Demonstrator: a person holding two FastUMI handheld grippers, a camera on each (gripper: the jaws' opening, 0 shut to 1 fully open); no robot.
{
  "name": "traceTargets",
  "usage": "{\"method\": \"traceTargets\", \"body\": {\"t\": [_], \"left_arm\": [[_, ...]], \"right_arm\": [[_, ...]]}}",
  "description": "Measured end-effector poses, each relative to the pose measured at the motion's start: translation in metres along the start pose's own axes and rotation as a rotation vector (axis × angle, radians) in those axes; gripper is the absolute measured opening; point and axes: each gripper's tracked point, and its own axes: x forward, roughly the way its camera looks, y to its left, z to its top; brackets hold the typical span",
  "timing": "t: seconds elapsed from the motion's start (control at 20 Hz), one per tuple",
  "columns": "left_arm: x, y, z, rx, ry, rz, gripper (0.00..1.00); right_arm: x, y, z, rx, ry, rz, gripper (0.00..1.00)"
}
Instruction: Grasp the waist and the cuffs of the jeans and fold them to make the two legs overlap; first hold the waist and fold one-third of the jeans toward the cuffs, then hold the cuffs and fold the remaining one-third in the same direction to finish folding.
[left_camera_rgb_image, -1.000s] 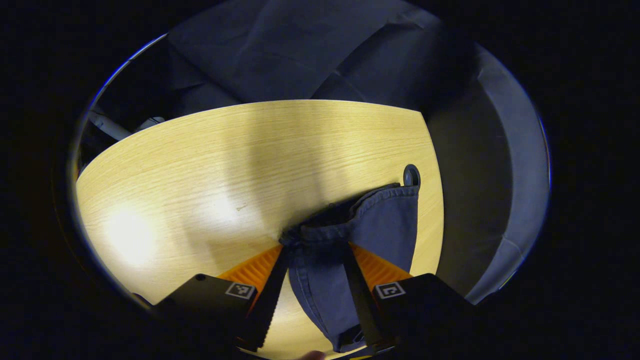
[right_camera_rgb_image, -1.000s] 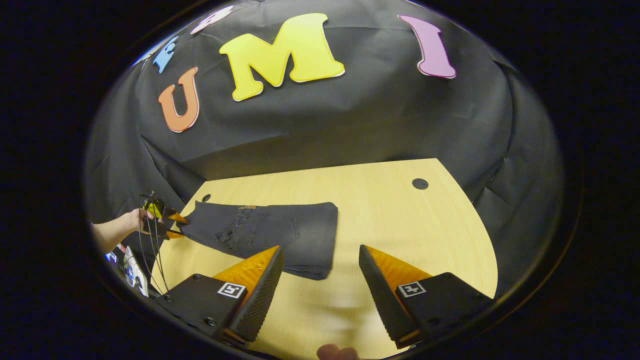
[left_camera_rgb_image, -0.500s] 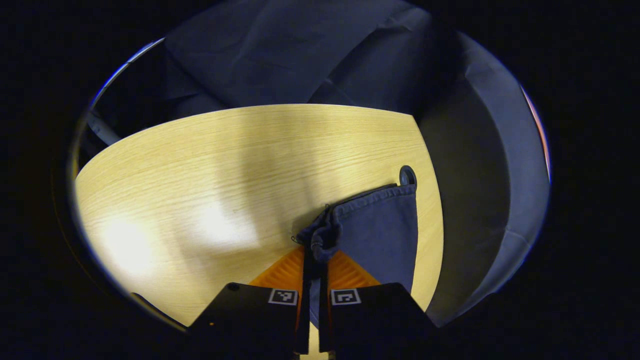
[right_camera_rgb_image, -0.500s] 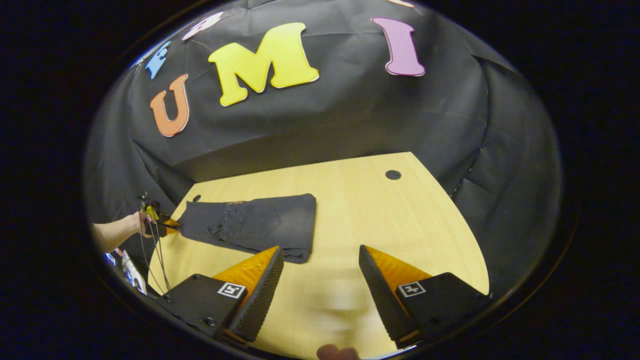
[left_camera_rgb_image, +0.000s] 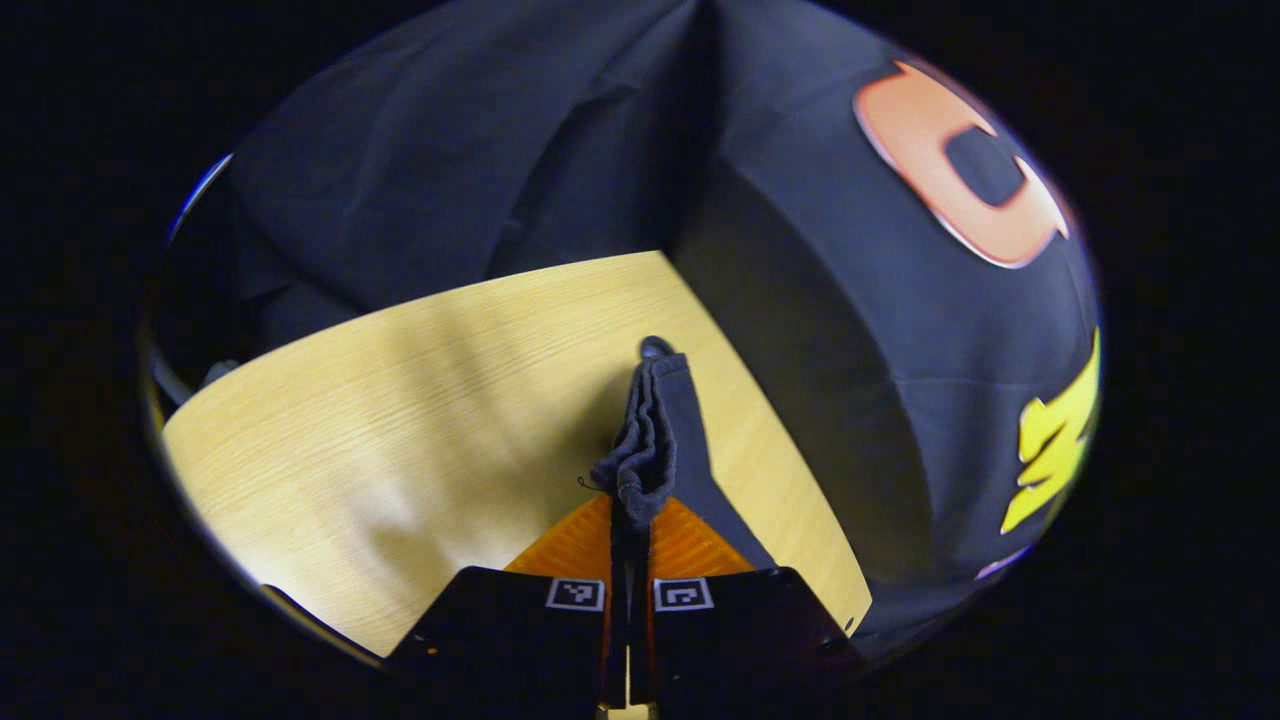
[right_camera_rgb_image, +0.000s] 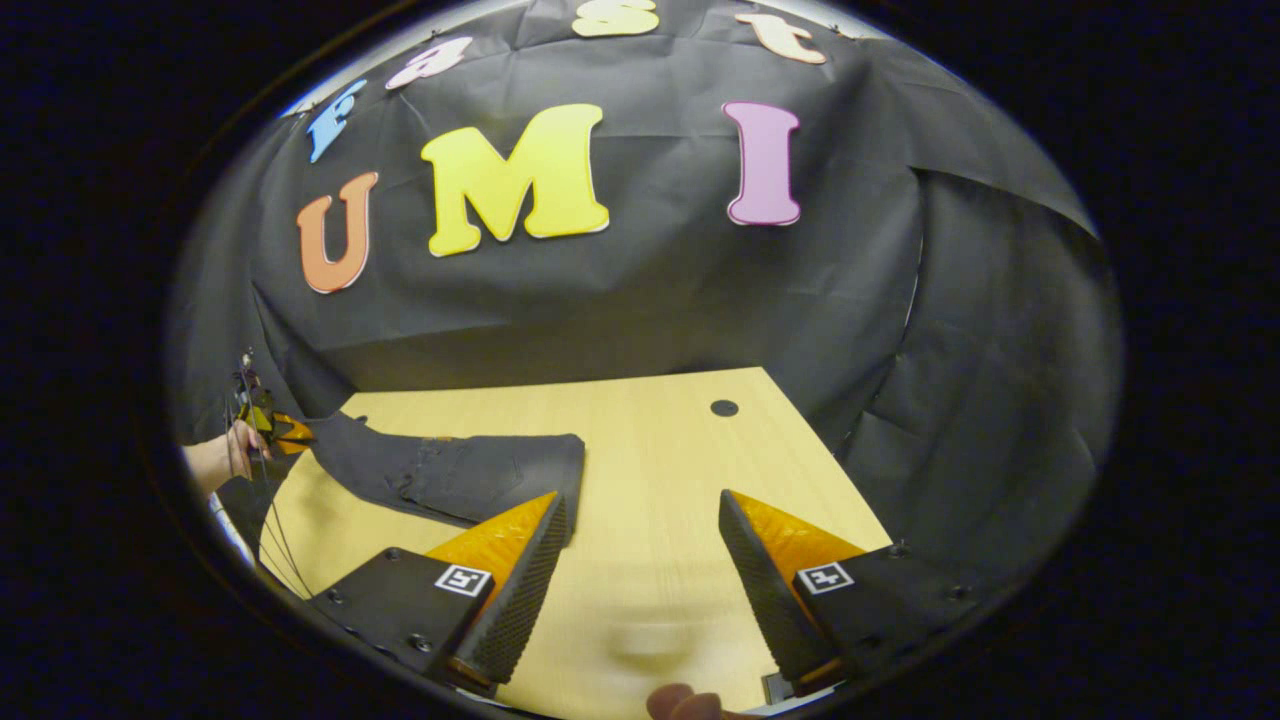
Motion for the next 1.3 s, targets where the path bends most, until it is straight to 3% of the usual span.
{"method": "traceTargets", "body": {"t": [0.2, 0.45, 0.75, 1.1, 1.3], "left_arm": [[-0.039, -0.066, 0.004, 0.148, -0.06, -0.129, 0.04], [-0.084, -0.173, -0.066, 0.335, -0.095, -0.297, 0.04], [-0.1, -0.252, -0.162, 0.532, -0.085, -0.4, 0.04], [-0.054, -0.249, -0.282, 0.713, 0.023, -0.376, 0.04], [-0.027, -0.227, -0.316, 0.703, 0.057, -0.307, 0.04]], "right_arm": [[-0.026, -0.004, 0.005, 0.001, -0.042, -0.014, 0.92], [-0.053, -0.011, 0.004, 0.023, -0.077, -0.045, 0.92], [-0.081, -0.042, -0.01, 0.049, -0.088, -0.124, 0.95], [-0.084, -0.081, -0.028, 0.057, -0.023, -0.206, 0.95], [-0.076, -0.087, -0.031, 0.044, 0.008, -0.212, 0.95]]}}
